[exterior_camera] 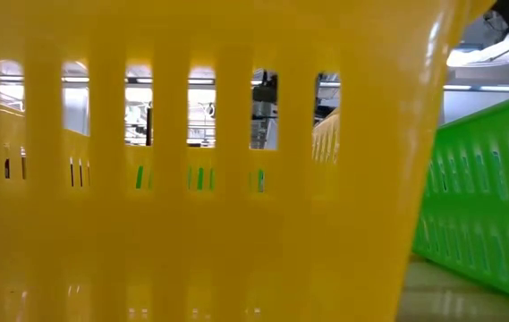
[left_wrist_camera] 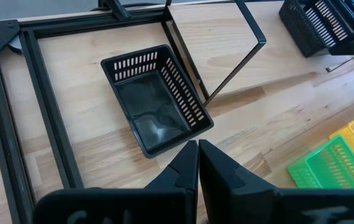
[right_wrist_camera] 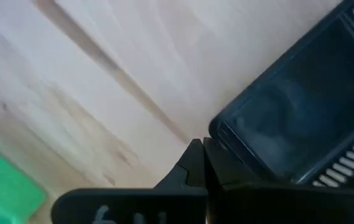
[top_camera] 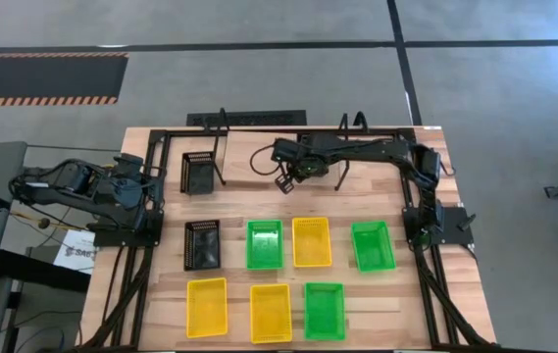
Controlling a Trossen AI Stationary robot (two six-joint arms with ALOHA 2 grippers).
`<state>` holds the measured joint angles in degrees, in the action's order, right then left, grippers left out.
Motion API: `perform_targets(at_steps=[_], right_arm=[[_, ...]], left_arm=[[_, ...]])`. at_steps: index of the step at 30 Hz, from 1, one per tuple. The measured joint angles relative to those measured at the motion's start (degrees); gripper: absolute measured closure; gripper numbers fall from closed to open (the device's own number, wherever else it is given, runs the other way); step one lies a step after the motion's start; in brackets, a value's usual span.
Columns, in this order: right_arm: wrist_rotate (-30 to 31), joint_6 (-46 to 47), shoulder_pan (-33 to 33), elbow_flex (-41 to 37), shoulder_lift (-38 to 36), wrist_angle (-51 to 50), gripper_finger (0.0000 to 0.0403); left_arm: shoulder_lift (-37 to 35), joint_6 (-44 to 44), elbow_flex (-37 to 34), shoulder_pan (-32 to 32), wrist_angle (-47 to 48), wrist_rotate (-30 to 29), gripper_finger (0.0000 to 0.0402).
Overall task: Stack baskets on shelf by color
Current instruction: Put the right black basket on the shelf, then stack the left black basket on top of the other black basket on the shelf
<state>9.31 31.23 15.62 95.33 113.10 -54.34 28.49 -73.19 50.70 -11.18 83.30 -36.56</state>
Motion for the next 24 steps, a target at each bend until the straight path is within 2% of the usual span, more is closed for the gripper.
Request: perform_targets(at_steps=[9, 16, 24], right_arm=[[-1.9, -0.6, -3.3, 4.0, 0.0, -1.8, 0.0403], [7.2, -4.1, -2.1, 9.6, 0.0, -9.0, 0.0403], [9.1, -4.5, -0.3, 11.5, 0.0, -17.5, 0.0403]], left_arm=[[0.0, -0.5, 0.0, 0.0, 0.0, 0.0, 0.0401], [0.0, -0.6, 0.0, 0.0, 0.0, 0.1, 0.0402], [0.0, -0.9, 0.0, 0.0, 0.2, 0.1, 0.0401]])
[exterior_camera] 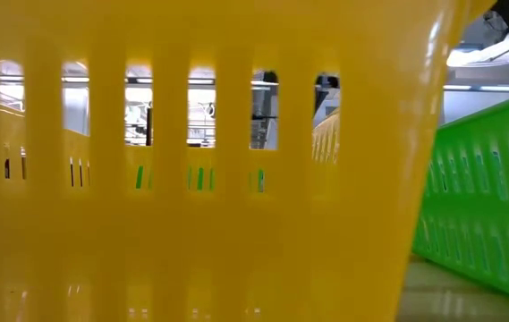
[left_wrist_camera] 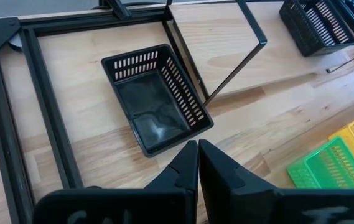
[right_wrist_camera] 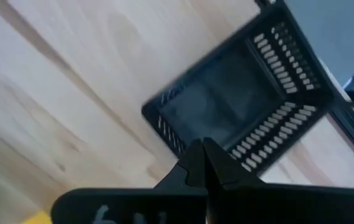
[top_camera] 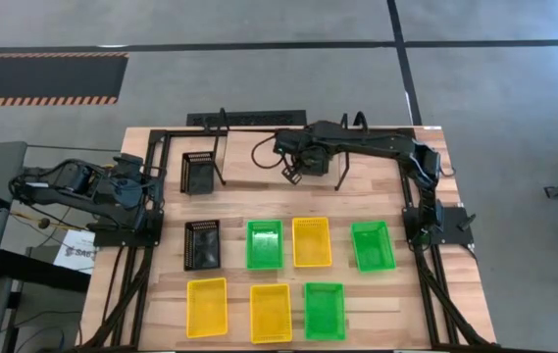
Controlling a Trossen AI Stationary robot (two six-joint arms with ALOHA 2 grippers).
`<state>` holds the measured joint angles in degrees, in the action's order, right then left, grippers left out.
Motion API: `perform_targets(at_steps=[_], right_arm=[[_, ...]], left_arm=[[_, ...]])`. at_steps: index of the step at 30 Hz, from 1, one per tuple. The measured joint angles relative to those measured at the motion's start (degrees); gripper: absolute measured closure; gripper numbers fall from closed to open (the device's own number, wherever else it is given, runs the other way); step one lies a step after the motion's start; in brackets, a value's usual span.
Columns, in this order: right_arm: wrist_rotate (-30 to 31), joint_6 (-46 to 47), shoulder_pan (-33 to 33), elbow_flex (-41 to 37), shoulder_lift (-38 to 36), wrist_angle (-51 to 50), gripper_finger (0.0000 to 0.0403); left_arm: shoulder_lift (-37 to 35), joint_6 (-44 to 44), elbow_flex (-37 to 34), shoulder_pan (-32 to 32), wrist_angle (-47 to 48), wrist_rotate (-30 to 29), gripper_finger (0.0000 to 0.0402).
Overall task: Stack baskets on shelf by color
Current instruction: Stack the left black basket on top of the other black basket on the shelf
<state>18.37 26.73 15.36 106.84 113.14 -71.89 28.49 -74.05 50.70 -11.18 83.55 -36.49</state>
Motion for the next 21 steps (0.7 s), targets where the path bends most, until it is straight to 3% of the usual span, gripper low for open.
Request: perform_targets(at_steps=[6, 12, 21], right_arm=[[2.3, -0.1, -2.1, 4.7, 0.0, -7.4, 0.0403], [9.2, 0.0, -4.8, 14.1, -0.1, -18.5, 0.0403], [12.0, 0.2, -7.1, 17.5, -12.1, -17.8, 0.0403]], left_arm=[[0.0, -5.0, 0.0, 0.0, 4.3, 0.0, 0.0401], [1.6, -9.7, 0.0, 0.0, 6.4, 0.0, 0.0401], [13.3, -12.7, 0.1, 3.0, 6.3, 3.0, 0.0401]])
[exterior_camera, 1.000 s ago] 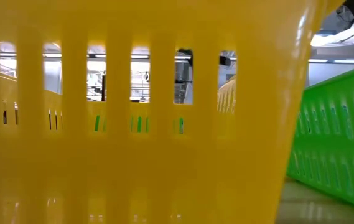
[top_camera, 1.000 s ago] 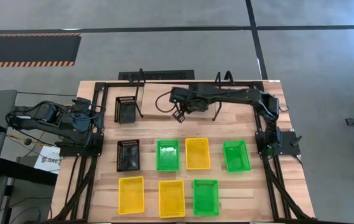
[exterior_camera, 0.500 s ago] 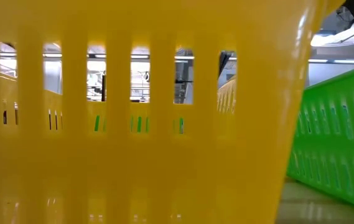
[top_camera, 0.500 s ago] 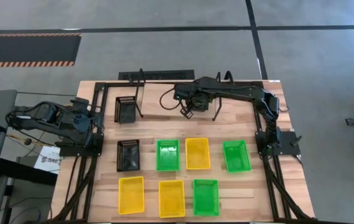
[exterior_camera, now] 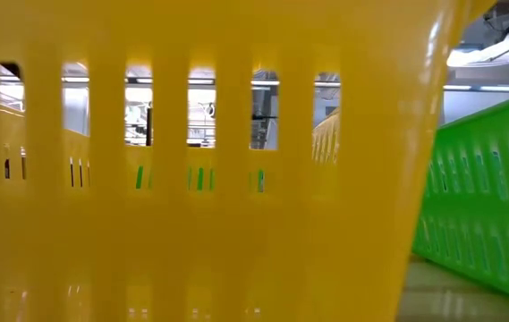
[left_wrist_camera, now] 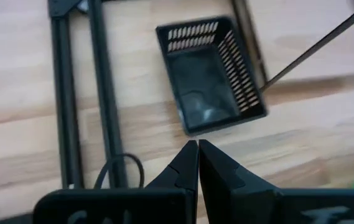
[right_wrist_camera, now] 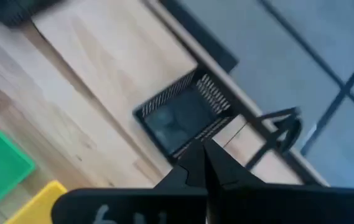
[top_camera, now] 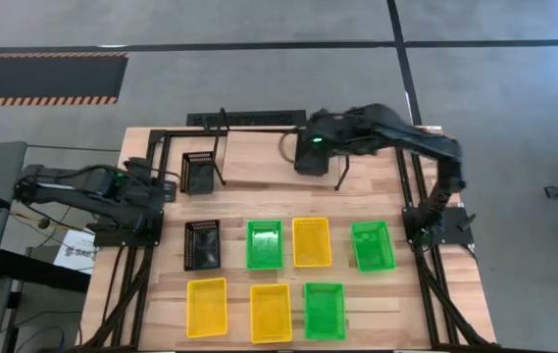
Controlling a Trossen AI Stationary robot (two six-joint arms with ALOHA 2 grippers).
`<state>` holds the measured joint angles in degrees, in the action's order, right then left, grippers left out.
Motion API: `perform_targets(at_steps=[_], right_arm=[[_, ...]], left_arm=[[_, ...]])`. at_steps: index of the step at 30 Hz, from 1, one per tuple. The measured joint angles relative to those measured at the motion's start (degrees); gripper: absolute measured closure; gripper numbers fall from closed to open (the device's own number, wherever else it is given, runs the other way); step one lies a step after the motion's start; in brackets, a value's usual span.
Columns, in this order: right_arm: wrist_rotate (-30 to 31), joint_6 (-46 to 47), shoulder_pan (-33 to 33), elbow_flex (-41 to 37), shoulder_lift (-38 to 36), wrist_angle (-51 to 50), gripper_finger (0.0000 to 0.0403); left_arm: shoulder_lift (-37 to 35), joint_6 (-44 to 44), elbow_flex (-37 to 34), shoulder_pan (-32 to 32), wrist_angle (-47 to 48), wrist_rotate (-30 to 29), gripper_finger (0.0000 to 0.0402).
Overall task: Stack baskets on shelf by color
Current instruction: Stack the left black basket on top of the other black basket on the shelf
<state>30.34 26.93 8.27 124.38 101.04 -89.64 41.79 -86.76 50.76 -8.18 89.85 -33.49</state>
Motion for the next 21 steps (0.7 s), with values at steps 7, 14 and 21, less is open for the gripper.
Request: perform_targets(at_steps=[7, 14, 21], right_arm=[[3.7, 3.0, -3.4, 0.0, -11.8, -0.4, 0.0403], [5.7, 3.2, -7.6, 0.0, -19.1, -0.4, 0.0403], [6.0, -1.6, -8.5, 0.0, -20.9, -0.4, 0.0403]], left_arm=[[4.9, -2.5, 0.0, 4.0, 0.2, 0.4, 0.0401], [5.1, -5.4, 0.0, 8.8, 0.1, 6.0, 0.0401], [5.1, 1.1, 0.0, 14.4, -8.0, 10.5, 0.0401]])
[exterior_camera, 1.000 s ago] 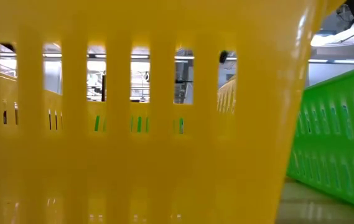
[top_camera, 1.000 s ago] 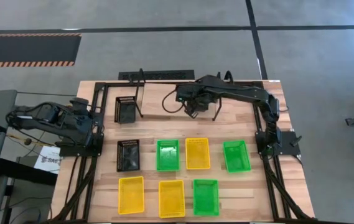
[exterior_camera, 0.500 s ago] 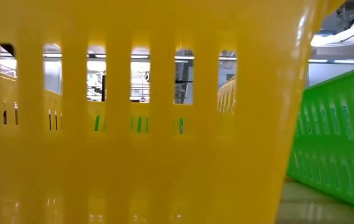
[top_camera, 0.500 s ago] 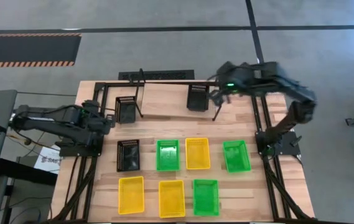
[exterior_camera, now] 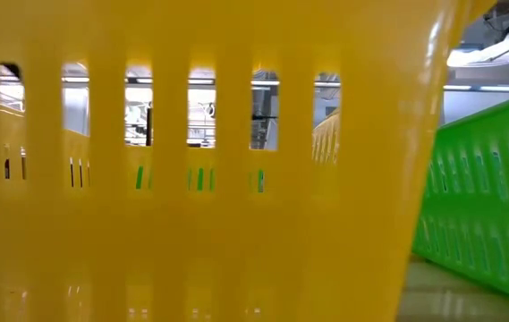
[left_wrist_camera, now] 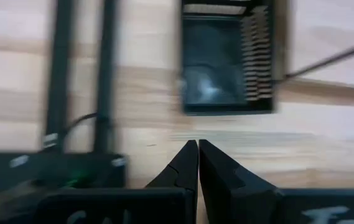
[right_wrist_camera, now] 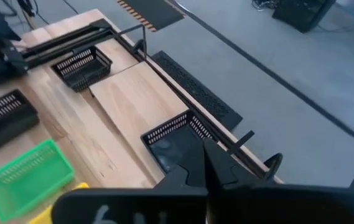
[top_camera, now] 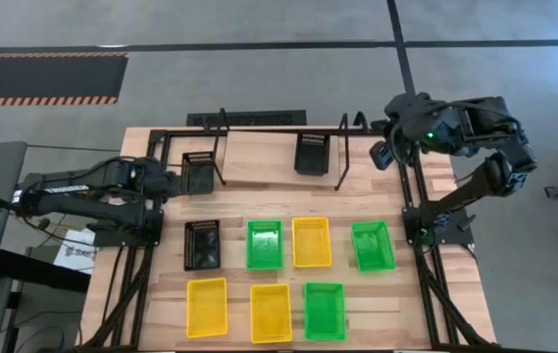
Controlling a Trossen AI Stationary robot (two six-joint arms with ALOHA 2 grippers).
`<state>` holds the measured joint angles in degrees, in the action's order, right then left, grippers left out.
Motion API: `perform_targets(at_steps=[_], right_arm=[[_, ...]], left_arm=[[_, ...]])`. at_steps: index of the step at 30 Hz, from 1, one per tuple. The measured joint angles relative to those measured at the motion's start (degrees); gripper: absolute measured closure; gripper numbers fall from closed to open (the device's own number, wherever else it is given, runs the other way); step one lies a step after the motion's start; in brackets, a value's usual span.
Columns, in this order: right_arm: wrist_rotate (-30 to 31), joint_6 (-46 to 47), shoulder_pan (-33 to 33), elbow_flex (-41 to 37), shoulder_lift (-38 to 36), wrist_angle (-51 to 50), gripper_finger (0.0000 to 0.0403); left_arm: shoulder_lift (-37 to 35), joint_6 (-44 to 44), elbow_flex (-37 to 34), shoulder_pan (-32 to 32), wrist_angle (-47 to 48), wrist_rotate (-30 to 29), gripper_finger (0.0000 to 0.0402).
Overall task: Stack baskets on shelf by color
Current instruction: Stack the left black basket on top of the other black basket on the shelf
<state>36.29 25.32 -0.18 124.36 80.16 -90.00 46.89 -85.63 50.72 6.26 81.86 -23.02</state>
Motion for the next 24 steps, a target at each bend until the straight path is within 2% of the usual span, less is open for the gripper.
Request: perform_targets(at_steps=[4, 10, 15, 20, 24], right_arm=[[-0.1, -2.7, 1.0, 0.0, 0.0, 0.0, 0.0403], [-0.1, -4.5, 1.4, 0.0, 0.2, 0.0, 0.0403], [-0.2, -4.8, 0.9, 0.0, 0.2, 0.0, 0.0403], [-0.2, -4.8, 0.9, 0.0, 0.2, 0.0, 0.0403], [-0.3, -4.8, 1.0, 0.0, 0.2, 0.0, 0.0403]], left_arm=[[0.7, 6.6, 0.0, 3.5, -7.4, 0.8, 0.0402], [4.0, 11.4, 0.0, 12.0, -4.1, 4.3, 0.0401], [7.0, 22.0, 0.0, 20.3, -9.5, 8.0, 0.0401], [9.9, 33.0, 0.0, 27.5, -15.4, 8.3, 0.0401], [12.0, 39.2, 0.0, 31.9, -16.2, 9.9, 0.0391]])
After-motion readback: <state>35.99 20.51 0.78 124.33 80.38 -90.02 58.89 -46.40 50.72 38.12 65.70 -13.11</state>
